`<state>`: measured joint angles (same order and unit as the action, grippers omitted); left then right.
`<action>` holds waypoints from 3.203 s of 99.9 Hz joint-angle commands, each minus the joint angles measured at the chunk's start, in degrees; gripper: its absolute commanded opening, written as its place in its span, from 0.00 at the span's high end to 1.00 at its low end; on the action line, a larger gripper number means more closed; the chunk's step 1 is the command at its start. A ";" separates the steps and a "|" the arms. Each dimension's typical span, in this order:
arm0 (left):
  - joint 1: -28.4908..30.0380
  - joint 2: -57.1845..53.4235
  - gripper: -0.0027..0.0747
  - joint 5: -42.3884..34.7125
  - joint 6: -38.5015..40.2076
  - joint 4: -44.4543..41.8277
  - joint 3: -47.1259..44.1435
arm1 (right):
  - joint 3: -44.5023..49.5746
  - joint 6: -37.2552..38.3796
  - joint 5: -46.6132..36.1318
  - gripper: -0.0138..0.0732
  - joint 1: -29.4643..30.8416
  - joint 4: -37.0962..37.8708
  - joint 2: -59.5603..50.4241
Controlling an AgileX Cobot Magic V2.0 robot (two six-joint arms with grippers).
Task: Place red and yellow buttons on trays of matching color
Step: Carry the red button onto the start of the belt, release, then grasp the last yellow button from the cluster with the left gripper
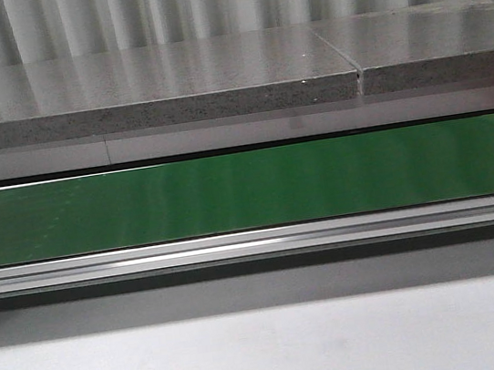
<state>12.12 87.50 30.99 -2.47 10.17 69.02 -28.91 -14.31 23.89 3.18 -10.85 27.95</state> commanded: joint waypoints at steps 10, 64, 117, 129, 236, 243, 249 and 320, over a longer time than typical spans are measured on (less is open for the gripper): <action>6.27 3.25 0.17 -2.63 0.20 4.05 2.09 | -2.10 -0.23 -4.11 0.92 -0.04 0.28 -0.14; 10.68 20.95 0.17 0.15 0.20 4.03 13.78 | -2.10 -0.23 -4.11 0.92 -0.04 0.28 -0.14; 10.68 31.25 0.28 2.30 0.20 4.09 23.18 | -2.10 -0.23 -4.11 0.92 -0.04 0.28 -0.14; 10.68 31.25 0.56 3.05 0.20 4.11 23.57 | -2.10 -0.23 -4.11 0.92 -0.04 0.28 -0.14; -0.20 3.08 0.99 20.88 -7.28 -0.12 15.18 | -2.10 -0.23 -4.11 0.92 -0.04 0.28 -0.14; -2.31 3.08 0.99 20.77 -7.28 -2.07 13.88 | -2.10 -0.23 -4.11 0.92 -0.04 0.28 -0.14; -3.83 3.31 0.99 19.57 -7.28 -3.06 12.66 | -2.10 -0.23 -4.11 0.92 -0.04 0.28 -0.14; -7.09 3.54 0.99 11.21 -7.28 -5.81 0.39 | -2.10 -0.23 -4.11 0.92 -0.04 0.28 -0.14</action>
<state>5.30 93.40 45.05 -9.64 4.01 68.14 -28.91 -14.31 23.99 3.18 -10.85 27.95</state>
